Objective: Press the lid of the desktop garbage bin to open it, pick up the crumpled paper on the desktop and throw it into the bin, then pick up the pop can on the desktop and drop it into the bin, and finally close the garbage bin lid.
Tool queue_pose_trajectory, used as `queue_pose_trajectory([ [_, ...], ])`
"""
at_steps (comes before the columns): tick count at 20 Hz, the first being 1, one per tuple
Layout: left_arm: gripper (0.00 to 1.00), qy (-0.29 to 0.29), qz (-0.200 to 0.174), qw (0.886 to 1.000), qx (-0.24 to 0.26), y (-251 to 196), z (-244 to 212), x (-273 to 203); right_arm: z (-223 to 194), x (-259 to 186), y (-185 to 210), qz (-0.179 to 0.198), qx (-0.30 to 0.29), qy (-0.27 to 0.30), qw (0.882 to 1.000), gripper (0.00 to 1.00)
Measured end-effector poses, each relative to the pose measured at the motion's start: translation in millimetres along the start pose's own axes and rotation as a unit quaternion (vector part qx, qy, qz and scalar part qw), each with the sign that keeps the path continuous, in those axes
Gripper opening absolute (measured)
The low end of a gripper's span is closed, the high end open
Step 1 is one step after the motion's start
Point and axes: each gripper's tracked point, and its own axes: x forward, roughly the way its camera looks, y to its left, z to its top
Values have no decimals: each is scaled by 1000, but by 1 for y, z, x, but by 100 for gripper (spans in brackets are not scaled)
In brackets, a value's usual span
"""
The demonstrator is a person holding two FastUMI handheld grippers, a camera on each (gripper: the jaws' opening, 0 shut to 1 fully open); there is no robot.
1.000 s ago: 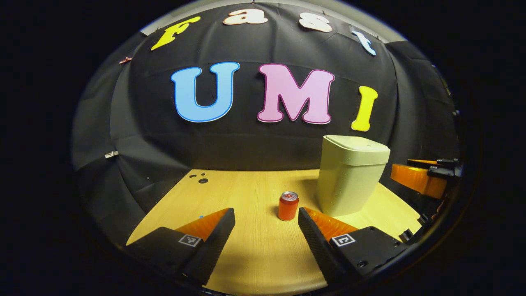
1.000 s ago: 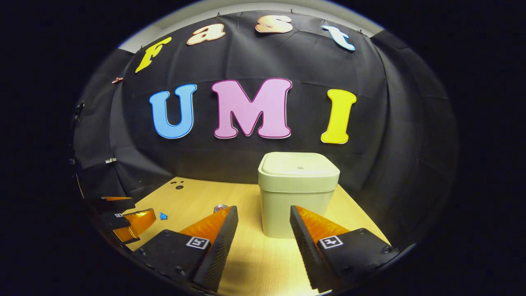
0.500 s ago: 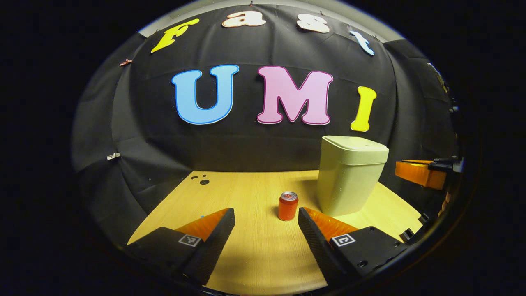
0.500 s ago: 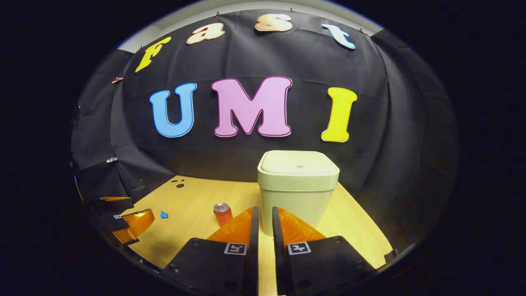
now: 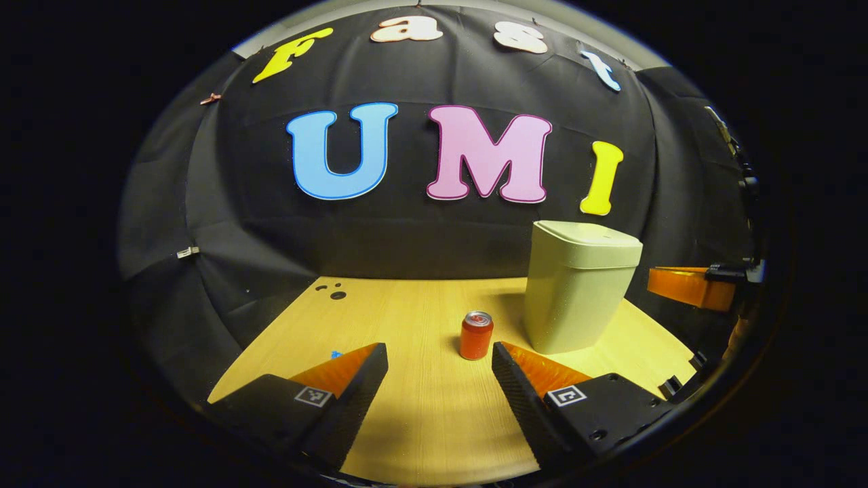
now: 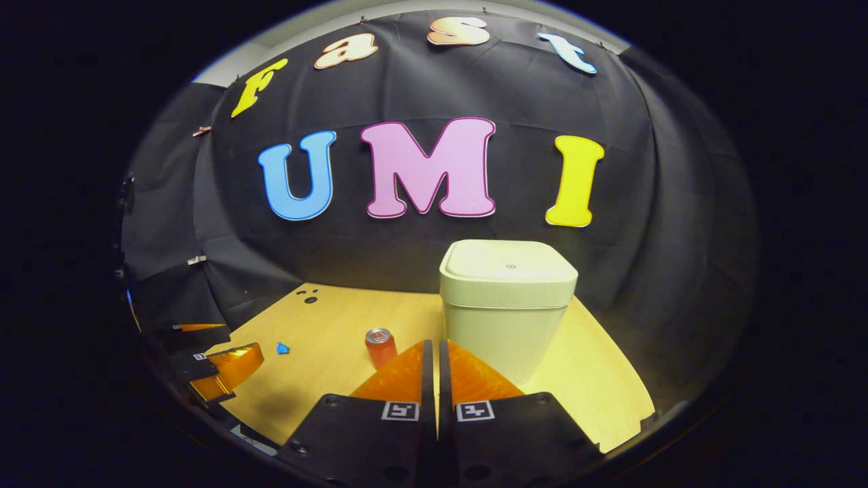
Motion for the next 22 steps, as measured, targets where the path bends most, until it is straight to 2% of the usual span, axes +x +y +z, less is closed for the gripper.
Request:
queue_pose_trajectory([
  [2, 99, 0, 2, 1000, -2, 3, 0, 2, 0, 2, 6, 13, -1, 2, 1000, 5],
  [4, 99, 0, 6, 1000, -2, 7, 0, 5, 1, 5, 2, 9, 2, 4, 1000, 10],
  [5, 99, 2, 8, 1000, -2, 8, -1, 7, 3, 7, 0, 5, 4, 5, 1000, 5],
  [6, 99, 2, 9, 1000, -3, 9, 0, 8, 4, 9, 0, 3, 5, 4, 1000, 10],
  [7, 99, 2, 10, 1000, -4, 11, 1, 9, 8, 11, -3, 0, 3, 3, 1000, 10],
  [8, 99, 1, 11, 1000, -4, 12, 0, 11, 11, 14, -4, -2, 0, 2, 1000, 5],
  [9, 99, 2, 12, 1000, -3, 13, 1, 12, 15, 18, -8, -5, -3, 0, 1000, 5],
  [15, 99, 6, 25, 1000, -5, 22, 1, 18, 56, 47, -38, -32, -14, -29, 999, 5],
  [16, 99, 7, 28, 1000, -6, 23, 0, 20, 62, 52, -44, -36, -15, -34, 999, 10],
  [17, 99, 7, 33, 999, -6, 25, 0, 20, 67, 58, -50, -39, -15, -38, 998, 5],
  [22, 99, 12, 66, 998, -11, 37, -1, 21, 84, 90, -80, -53, -17, -42, 998, 5],
])
